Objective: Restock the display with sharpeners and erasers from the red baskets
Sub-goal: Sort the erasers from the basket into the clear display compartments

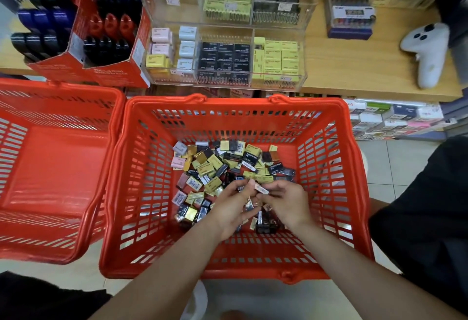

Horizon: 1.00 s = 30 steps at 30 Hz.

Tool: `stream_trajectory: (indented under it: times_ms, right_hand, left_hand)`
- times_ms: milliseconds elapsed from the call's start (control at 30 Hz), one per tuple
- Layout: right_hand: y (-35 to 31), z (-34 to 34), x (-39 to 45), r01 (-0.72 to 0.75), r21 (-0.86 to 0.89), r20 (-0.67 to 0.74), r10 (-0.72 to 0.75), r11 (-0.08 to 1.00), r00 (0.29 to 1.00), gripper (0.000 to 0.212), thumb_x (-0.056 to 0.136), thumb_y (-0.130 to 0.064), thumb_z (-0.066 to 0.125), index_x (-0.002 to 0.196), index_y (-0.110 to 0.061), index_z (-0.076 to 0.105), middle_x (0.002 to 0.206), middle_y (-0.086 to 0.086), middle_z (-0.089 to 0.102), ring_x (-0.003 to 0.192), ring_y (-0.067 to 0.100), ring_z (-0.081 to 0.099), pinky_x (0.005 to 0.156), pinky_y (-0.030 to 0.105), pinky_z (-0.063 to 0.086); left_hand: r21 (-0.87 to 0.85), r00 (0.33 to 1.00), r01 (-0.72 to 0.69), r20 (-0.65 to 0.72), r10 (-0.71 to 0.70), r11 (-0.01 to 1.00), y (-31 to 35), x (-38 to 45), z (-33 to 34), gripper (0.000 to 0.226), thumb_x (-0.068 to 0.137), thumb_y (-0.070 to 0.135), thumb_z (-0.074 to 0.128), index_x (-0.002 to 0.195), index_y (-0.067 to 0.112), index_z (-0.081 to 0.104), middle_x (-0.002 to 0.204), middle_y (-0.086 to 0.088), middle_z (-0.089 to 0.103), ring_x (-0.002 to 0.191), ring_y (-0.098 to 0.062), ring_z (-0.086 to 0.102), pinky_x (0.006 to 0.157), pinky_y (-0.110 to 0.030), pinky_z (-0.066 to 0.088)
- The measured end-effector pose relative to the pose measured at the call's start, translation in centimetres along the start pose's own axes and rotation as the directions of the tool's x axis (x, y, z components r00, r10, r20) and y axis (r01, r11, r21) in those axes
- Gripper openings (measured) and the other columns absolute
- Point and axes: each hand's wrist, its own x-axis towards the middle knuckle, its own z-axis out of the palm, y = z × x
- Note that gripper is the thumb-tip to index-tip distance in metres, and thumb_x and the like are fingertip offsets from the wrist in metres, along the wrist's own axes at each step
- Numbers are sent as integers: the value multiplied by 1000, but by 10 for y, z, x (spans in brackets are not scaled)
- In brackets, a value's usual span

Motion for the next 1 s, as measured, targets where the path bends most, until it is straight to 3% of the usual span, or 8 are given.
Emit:
stream_trajectory:
  times_ms: [133, 300, 400, 567, 633, 733, 833, 1000]
  right_hand:
    - [0, 3, -3, 107, -31, -66, -108, 994, 992, 27, 70, -12, 88, 81, -30, 71, 81, -18, 70, 77, -9, 66, 67, 5, 50]
    - [-10, 6, -7, 134, 107, 1, -134, 985, 991, 31, 75, -9, 83, 76, -39, 75, 87, -19, 74, 85, -1, 70, 73, 14, 55]
    - [-10, 1, -3, 63, 171, 132, -86, 983, 988, 18, 79, -19, 81, 79, -36, 78, 89, -13, 76, 86, 4, 71, 70, 14, 53]
    - [14, -41, 26, -202, -190, -79, 190, 961, 979, 19, 95, -7, 58, 107, -16, 69, 107, 3, 71, 96, 20, 68, 86, 35, 56]
    - [24, -45, 26, -171, -479, 56, 224, 861, 973, 26, 92, 0, 57, 113, -12, 66, 108, 7, 69, 91, 18, 67, 77, 27, 55]
    - [37, -28, 18, -29, -748, 221, 289, 663, 931, 40, 88, -3, 64, 125, -16, 61, 123, 6, 63, 107, 21, 63, 88, 29, 53]
    - [51, -18, 17, 117, -857, 245, 197, 501, 949, 57, 86, 1, 62, 138, -19, 49, 140, 4, 48, 123, 25, 52, 101, 34, 48]
    - [58, -12, 17, 271, -941, 320, 269, 202, 908, 67, 88, -5, 61, 148, -14, 31, 156, 7, 22, 137, 34, 29, 106, 43, 42]
  left_hand:
    - [-123, 999, 13, -31, -17, 992, 8, -2, 4, 23, 93, 15, 65, 116, 12, 65, 115, -11, 62, 106, -23, 62, 74, -37, 61]
    - [-192, 999, 19, -22, -24, 981, 13, -7, -1, 28, 101, 5, 49, 115, 19, 68, 107, -8, 68, 81, -18, 70, 71, -35, 59]
    - [-206, 999, -3, -37, -5, 979, 16, -7, -8, 30, 101, 3, 48, 114, 20, 70, 119, -6, 59, 103, -24, 64, 78, -38, 59]
    - [-128, 995, -34, -99, 21, 991, 20, -2, -25, 24, 96, 2, 57, 109, 17, 70, 140, -4, 42, 125, -27, 49, 75, -39, 61]
    - [-140, 995, -6, -97, -8, 990, 16, 1, -32, 20, 94, 2, 60, 106, 13, 71, 142, -7, 42, 120, -27, 52, 76, -42, 61]
    - [-172, 992, 47, -107, -66, 984, 7, 5, -41, 16, 93, 1, 59, 102, 9, 71, 142, -7, 44, 117, -33, 56, 79, -48, 59]
    - [-163, 989, 80, -110, -99, 983, 1, 7, -45, 18, 96, 2, 55, 107, 7, 69, 124, -12, 58, 108, -39, 66, 74, -44, 60]
    - [-75, 991, 87, -92, -94, 993, 3, 7, -42, 22, 98, 4, 53, 116, 5, 65, 107, -2, 57, 72, -15, 74, 74, -40, 60]
